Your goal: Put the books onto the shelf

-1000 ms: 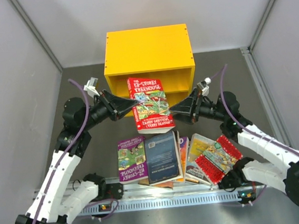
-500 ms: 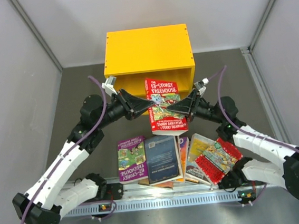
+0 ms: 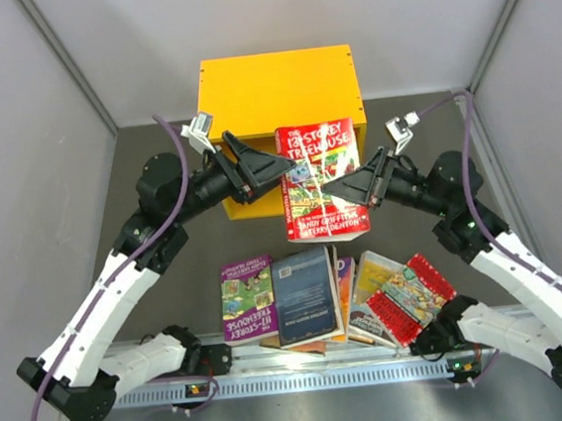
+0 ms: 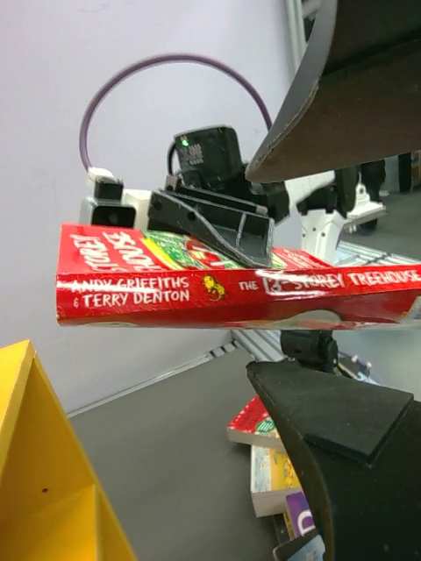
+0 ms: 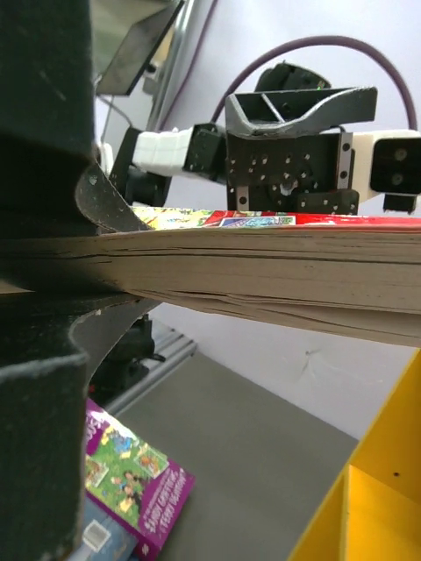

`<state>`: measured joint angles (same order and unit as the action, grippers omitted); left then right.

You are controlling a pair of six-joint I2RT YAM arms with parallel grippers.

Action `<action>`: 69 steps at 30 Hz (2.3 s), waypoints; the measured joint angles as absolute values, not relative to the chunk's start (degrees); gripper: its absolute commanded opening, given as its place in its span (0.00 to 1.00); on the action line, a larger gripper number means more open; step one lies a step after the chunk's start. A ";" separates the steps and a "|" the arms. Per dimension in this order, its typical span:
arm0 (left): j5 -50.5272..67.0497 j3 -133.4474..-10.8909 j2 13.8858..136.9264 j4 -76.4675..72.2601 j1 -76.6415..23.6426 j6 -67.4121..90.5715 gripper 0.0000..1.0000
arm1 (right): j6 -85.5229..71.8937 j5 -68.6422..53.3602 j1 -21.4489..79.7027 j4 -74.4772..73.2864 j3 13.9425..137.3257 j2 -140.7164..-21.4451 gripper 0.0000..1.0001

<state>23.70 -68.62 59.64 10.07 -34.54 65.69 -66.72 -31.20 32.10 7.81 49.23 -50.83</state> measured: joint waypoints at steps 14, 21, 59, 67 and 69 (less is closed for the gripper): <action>23.24 -73.08 61.78 18.37 -34.54 60.27 0.85 | -41.39 -23.90 28.97 -30.59 86.83 -66.22 0.00; 22.13 -71.26 58.78 19.81 -34.54 59.86 0.84 | -37.08 -25.96 20.34 -35.42 106.30 -80.77 0.00; 12.05 -70.04 54.81 33.56 -34.54 56.90 0.84 | -32.36 -31.44 10.09 -47.59 132.03 -108.66 0.73; 9.93 -76.58 56.90 41.21 -34.22 52.93 0.87 | -27.86 -18.98 6.59 -51.46 130.13 -106.94 0.88; 9.21 -78.06 57.84 44.27 -34.22 51.48 0.85 | -26.59 -14.96 5.82 -52.66 126.17 -103.77 0.94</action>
<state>9.21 -78.06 57.84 44.27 -34.22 51.48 -26.59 -14.96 5.82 -52.66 126.17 -103.77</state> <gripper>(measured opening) 0.863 0.887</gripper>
